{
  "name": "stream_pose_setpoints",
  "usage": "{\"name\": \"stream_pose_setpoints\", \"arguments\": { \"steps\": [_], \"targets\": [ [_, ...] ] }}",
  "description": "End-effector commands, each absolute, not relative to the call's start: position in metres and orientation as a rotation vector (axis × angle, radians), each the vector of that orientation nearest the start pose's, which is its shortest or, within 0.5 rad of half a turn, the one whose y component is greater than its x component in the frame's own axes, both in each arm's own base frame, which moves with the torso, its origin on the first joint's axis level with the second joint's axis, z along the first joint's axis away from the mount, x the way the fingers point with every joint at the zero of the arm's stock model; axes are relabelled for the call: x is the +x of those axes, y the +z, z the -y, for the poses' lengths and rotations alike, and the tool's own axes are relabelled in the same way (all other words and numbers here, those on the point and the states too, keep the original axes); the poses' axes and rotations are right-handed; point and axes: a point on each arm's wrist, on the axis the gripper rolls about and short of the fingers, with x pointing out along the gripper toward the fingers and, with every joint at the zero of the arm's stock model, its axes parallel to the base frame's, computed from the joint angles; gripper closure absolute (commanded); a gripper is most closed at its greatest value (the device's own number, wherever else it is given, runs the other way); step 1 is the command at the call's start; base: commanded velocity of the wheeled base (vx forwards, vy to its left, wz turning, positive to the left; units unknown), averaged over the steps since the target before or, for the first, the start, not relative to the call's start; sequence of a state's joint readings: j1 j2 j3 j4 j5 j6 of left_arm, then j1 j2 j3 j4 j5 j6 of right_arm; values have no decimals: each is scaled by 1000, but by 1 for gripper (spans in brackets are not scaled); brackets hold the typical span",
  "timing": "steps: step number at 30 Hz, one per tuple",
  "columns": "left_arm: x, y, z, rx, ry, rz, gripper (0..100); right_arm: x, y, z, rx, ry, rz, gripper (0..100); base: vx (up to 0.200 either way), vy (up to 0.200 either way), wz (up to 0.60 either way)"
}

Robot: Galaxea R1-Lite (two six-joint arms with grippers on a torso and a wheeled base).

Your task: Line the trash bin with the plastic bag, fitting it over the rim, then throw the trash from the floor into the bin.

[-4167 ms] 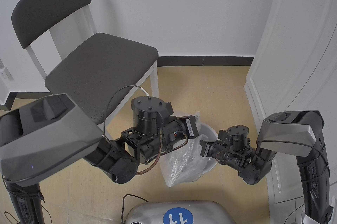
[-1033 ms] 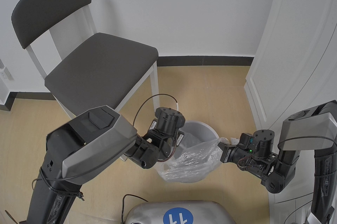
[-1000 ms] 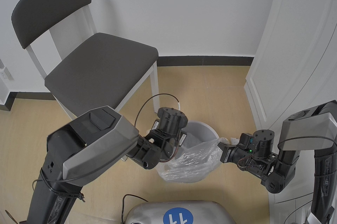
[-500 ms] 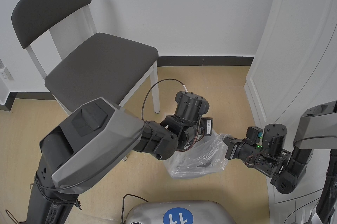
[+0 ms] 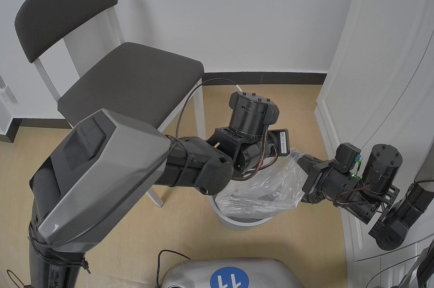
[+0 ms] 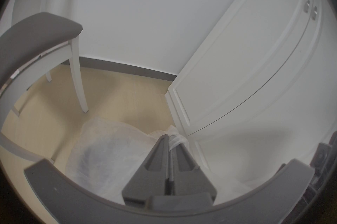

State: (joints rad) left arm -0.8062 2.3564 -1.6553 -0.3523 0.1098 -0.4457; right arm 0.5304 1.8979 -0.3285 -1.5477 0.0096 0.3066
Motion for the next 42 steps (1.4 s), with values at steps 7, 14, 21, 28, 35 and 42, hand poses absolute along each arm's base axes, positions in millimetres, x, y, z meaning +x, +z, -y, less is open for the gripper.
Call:
{"name": "stream_pose_setpoints", "arguments": {
  "steps": [7,14,21,28,35,42],
  "targets": [
    [337,124,355,-348,-645,-520,100,219,131,-146,320,584,-46,100,0,0,0],
    [348,106,335,-384,-571,-576,100,226,112,-158,325,597,-113,100,0,0,0],
    [378,74,279,-389,-404,-653,100,244,87,-184,410,621,-176,100,0,0,0],
    [405,53,224,-400,-258,-687,100,278,64,-222,414,657,-193,100,0,0,0],
    [405,54,201,-411,-211,-688,100,300,50,-261,406,684,-260,100,0,0,0],
    [391,84,193,-438,-248,-589,100,312,55,-271,417,683,-269,100,0,0,0]
  ]
}}
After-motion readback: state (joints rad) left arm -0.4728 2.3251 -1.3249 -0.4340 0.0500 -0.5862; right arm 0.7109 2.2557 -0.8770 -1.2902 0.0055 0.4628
